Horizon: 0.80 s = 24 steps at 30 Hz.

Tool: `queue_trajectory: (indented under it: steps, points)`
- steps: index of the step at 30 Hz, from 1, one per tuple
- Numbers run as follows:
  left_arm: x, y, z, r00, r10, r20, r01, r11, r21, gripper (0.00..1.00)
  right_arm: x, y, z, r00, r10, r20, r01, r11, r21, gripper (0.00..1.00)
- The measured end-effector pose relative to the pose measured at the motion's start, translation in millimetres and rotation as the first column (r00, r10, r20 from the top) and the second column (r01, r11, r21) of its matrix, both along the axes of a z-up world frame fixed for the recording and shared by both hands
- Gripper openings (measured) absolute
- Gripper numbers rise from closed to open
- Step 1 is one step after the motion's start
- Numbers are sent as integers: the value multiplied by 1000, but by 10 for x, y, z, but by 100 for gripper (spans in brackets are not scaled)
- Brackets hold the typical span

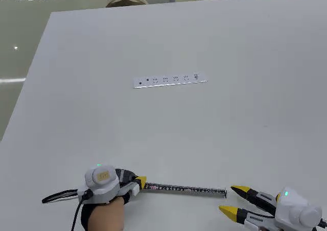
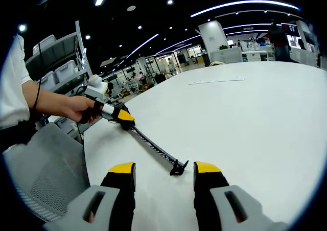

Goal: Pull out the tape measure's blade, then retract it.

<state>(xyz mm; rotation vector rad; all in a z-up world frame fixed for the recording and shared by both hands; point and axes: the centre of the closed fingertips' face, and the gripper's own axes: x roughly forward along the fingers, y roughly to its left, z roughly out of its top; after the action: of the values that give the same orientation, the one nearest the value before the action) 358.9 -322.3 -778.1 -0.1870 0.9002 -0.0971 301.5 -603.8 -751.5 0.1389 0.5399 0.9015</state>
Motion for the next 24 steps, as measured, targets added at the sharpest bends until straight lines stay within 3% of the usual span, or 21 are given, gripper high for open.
queue_trajectory:
  steps: [24]
  points:
    - [-4, -3, 4, 1000, -7, 5, 7, 1000, 5, 74, 68, 20, -145, 998, 41, -39, -40, 999, 18, 39]
